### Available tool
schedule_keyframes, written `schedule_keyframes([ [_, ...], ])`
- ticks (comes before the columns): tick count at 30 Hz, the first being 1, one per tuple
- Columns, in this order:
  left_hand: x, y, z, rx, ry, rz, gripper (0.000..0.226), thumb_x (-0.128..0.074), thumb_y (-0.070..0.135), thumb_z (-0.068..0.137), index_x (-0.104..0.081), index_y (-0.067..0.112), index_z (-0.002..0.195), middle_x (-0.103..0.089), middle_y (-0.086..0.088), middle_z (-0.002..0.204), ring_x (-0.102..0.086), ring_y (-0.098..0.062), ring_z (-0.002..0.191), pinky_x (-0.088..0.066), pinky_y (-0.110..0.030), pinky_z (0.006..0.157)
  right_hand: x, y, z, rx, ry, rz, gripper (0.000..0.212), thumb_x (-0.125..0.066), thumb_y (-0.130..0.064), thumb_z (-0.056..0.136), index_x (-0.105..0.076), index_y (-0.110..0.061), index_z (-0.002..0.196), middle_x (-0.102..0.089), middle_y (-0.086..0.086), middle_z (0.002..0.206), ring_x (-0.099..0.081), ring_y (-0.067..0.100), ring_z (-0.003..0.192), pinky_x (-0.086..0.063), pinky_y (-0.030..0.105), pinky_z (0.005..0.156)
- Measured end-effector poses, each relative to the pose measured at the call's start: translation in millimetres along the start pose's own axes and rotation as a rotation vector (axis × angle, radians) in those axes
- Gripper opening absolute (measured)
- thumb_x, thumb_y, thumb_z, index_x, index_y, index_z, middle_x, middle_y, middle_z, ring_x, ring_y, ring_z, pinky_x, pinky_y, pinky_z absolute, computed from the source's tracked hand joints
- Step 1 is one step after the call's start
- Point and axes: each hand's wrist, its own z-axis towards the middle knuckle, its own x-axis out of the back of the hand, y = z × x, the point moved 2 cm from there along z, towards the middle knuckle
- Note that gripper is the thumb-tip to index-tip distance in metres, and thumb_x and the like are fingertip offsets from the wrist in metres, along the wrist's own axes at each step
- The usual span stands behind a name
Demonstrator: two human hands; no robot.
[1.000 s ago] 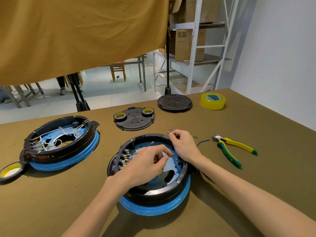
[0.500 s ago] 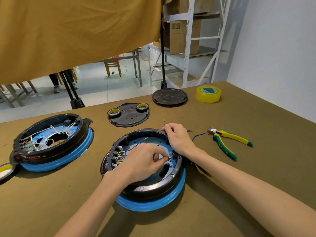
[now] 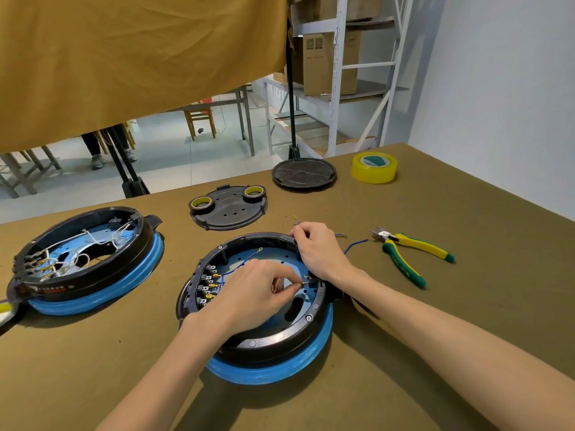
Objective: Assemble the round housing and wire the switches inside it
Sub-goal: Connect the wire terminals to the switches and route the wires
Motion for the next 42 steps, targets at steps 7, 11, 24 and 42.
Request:
schedule_keyframes([
  [7, 2.3, -0.6, -2.2, -0.011, 0.029, -0.005, 0.016, -0.064, 0.039, 0.098, -0.077, 0.040, 0.108, -0.058, 0.015, 0.061, -0.056, -0.002, 0.069, -0.033, -0.014, 0.055, 0.2, -2.3, -1.1, -0.005, -0.007, -0.024, 0.036, -0.041, -0.023, 0.109, -0.068, -0.016, 0.086, -0.049, -0.010, 0.054, -0.046, 0.000, 0.044, -0.034, 0.016, 0.046],
  [11, 2.9, -1.7, -4.5, -0.001, 0.012, -0.005, 0.017, -0.064, 0.037, 0.099, -0.077, 0.040, 0.108, -0.059, 0.016, 0.062, -0.057, -0.002, 0.068, -0.036, -0.014, 0.054, 1.2, -2.0, -1.4, -0.012, -0.002, -0.025, 0.036, -0.041, -0.023, 0.110, -0.070, -0.013, 0.092, -0.050, -0.011, 0.056, -0.048, -0.003, 0.044, -0.034, 0.013, 0.045],
  [24, 3.2, -0.7, -3.1, 0.016, 0.003, -0.054, 0.016, -0.064, 0.036, 0.099, -0.079, 0.037, 0.105, -0.059, 0.018, 0.060, -0.053, -0.003, 0.058, -0.041, -0.013, 0.059, -0.1, -2.0, -1.8, -0.013, 0.001, -0.063, 0.038, -0.041, -0.025, 0.109, -0.068, -0.016, 0.085, -0.057, -0.008, 0.061, -0.050, 0.000, 0.049, -0.036, 0.017, 0.050],
  [42, 0.4, 3.5, 1.1, -0.023, 0.022, 0.026, 0.016, -0.064, 0.037, 0.099, -0.079, 0.035, 0.104, -0.062, 0.014, 0.062, -0.058, -0.005, 0.070, -0.042, -0.019, 0.060, -3.1, -9.6, -3.8, -0.074, 0.041, -0.104, 0.042, -0.041, -0.023, 0.108, -0.070, 0.004, 0.093, -0.058, 0.011, 0.064, -0.046, 0.021, 0.055, -0.036, 0.034, 0.057],
])
